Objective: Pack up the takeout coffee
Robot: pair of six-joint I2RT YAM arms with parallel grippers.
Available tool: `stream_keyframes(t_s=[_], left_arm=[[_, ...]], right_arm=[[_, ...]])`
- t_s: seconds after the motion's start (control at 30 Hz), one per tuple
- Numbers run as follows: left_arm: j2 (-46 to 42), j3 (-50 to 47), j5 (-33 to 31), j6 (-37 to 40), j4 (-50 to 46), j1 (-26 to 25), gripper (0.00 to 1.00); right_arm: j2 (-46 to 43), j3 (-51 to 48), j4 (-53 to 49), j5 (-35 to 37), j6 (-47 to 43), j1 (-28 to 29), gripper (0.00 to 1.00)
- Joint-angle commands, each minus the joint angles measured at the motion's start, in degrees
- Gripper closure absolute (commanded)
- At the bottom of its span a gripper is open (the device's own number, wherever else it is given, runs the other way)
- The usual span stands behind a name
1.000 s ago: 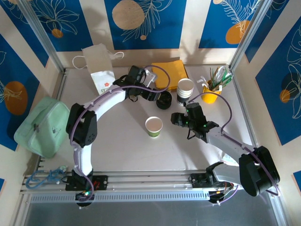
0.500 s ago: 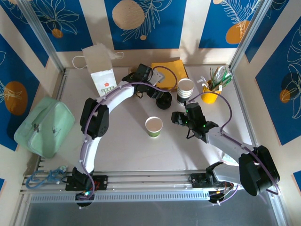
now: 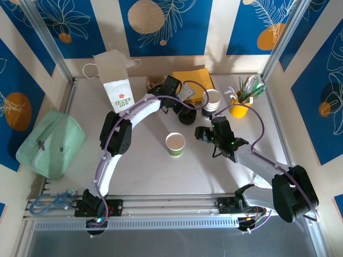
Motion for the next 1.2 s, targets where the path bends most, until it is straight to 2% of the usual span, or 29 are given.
stream_keyframes(t_s=[0.0,0.4,0.6,1.17], left_arm=[[1.40,2.58,-0.13,1.46,-1.17,-0.47,0.58],[2.05,3.56,-1.89,3.19,-2.06,-0.72,0.60],[1.78,4.13,-2.04,3.50,-2.85,-0.68,0.71],[-0.70,4.18,-1.15,2.65,-2.83,-0.67,0.83]], right_arm=[[0.71,1.90,0.45,-0.61,-0.61,-0.32,0.32],[2.04,2.81,-0.18,-0.80,-0.52,-0.45,0.32],[2.40,3.05,-0.39,-0.76,-0.39,-0.41,0.32],[2.57,3.30,-0.74,-0.53,-0.40,-0.56,0.31]])
